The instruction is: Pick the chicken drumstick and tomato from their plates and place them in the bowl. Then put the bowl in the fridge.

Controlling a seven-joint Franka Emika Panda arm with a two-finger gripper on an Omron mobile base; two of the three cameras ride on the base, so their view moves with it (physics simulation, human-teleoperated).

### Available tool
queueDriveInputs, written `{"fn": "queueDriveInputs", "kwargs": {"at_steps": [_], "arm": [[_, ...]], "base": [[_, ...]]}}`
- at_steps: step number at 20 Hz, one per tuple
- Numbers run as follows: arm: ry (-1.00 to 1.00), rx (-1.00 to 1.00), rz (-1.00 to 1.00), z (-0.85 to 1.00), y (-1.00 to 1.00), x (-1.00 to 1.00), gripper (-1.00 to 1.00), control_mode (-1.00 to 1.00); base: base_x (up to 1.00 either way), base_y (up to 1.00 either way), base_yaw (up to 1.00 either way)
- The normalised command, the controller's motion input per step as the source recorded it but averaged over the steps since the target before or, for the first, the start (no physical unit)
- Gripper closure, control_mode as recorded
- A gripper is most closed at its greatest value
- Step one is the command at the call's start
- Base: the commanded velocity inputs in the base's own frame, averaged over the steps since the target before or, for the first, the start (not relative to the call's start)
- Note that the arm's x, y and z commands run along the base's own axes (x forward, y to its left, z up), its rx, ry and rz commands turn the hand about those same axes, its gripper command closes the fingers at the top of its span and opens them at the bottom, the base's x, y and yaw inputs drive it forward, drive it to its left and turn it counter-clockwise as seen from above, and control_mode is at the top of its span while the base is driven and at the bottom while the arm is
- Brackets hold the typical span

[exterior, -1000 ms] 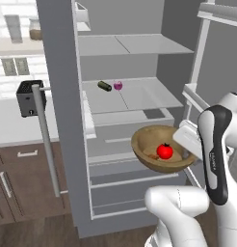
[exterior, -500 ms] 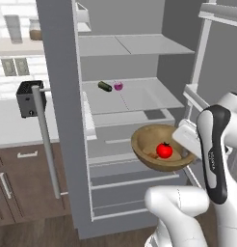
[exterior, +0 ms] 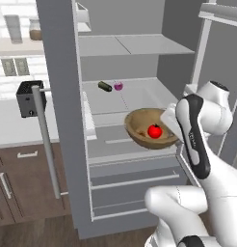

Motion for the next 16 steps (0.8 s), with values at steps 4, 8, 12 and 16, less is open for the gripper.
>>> {"fn": "queueDriveInputs", "kwargs": {"at_steps": [4, 8, 12, 16], "arm": [[0.00, 0.00, -0.07, 0.09, 0.10, 1.00, 1.00, -1.00], [0.00, 0.00, -0.06, 0.00, 0.00, 1.00, 1.00, -1.00], [0.00, 0.00, -0.08, 0.00, 0.00, 0.98, 1.00, -1.00], [0.00, 0.00, -0.10, 0.00, 0.00, 0.98, 1.00, -1.00]], "base": [[0.00, 0.00, 0.00], [0.00, 0.00, 0.00], [0.00, 0.00, 0.00], [0.00, 0.00, 0.00]]}}
